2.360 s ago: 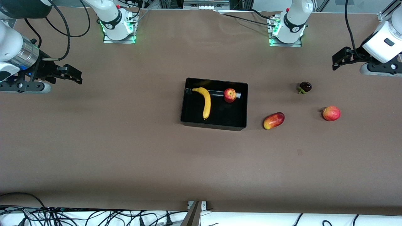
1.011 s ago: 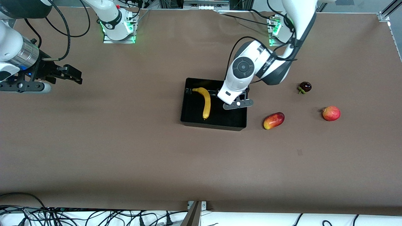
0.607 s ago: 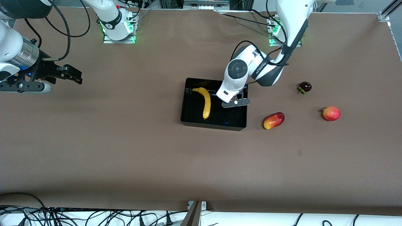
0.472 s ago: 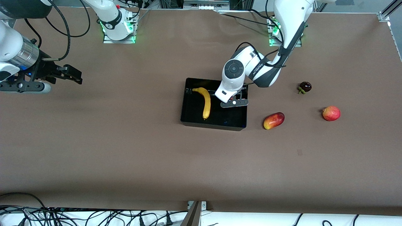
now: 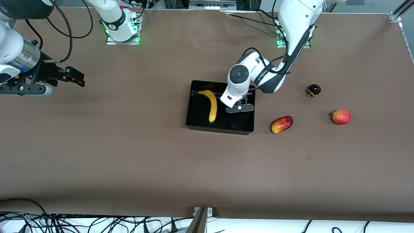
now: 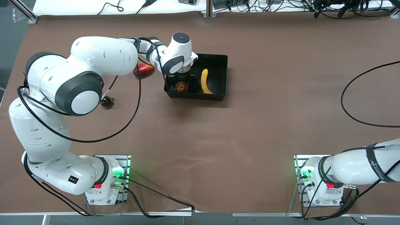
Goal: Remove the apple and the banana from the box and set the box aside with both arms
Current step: 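Grasp the red apple with the left gripper and lift it out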
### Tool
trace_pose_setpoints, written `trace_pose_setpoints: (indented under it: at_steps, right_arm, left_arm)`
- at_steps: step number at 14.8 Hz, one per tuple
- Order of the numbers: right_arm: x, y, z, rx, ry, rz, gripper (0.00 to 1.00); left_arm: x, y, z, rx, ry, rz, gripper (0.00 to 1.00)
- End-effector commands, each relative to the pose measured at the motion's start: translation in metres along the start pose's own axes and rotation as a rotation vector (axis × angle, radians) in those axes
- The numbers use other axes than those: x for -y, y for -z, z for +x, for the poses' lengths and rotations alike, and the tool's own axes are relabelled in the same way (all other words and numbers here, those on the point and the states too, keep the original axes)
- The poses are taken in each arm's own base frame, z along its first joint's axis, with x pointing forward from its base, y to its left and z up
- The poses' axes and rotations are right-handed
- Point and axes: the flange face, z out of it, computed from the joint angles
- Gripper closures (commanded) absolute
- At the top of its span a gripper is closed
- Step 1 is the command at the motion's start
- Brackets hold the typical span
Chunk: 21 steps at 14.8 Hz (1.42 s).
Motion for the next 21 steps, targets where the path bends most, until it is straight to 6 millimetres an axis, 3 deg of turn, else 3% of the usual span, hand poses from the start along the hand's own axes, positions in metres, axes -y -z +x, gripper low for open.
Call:
trace_pose_setpoints:
  at_steps: [1, 3, 6, 9, 11, 14, 16, 21]
  right_arm:
    - [0.0, 0.004, -0.001, -0.006, 0.006, -0.007, 0.0]
    - [0.0, 0.004, -0.001, -0.006, 0.006, -0.007, 0.0]
    - [0.0, 0.004, -0.001, -0.006, 0.006, -0.007, 0.0]
    - [0.0, 0.004, -0.001, -0.006, 0.006, -0.009, 0.0]
    - [0.0, 0.003, 0.0, -0.005, 0.006, -0.009, 0.0]
    - [0.0, 0.004, -0.001, -0.006, 0.006, -0.007, 0.0]
    - [0.0, 0.004, -0.001, -0.006, 0.006, -0.007, 0.0]
    - [0.0, 0.004, -0.001, -0.006, 0.006, -0.009, 0.0]
  left_arm:
    - [0.003, 0.02, 0.003, -0.039, 0.0, -0.003, 0.87]
    - [0.008, 0.043, 0.006, -0.032, 0.014, 0.013, 0.87]
    - [0.018, 0.103, 0.014, -0.034, 0.037, 0.035, 0.85]
    - [0.059, 0.149, 0.026, -0.005, -0.047, 0.079, 0.82]
    - [0.088, 0.159, 0.029, 0.061, -0.151, 0.125, 0.8]
    - [0.124, 0.152, 0.03, 0.155, -0.251, 0.166, 0.8]
    - [0.157, 0.113, 0.029, 0.238, -0.327, 0.177, 0.8]
    - [0.195, 0.044, 0.011, 0.236, -0.411, 0.133, 0.8]
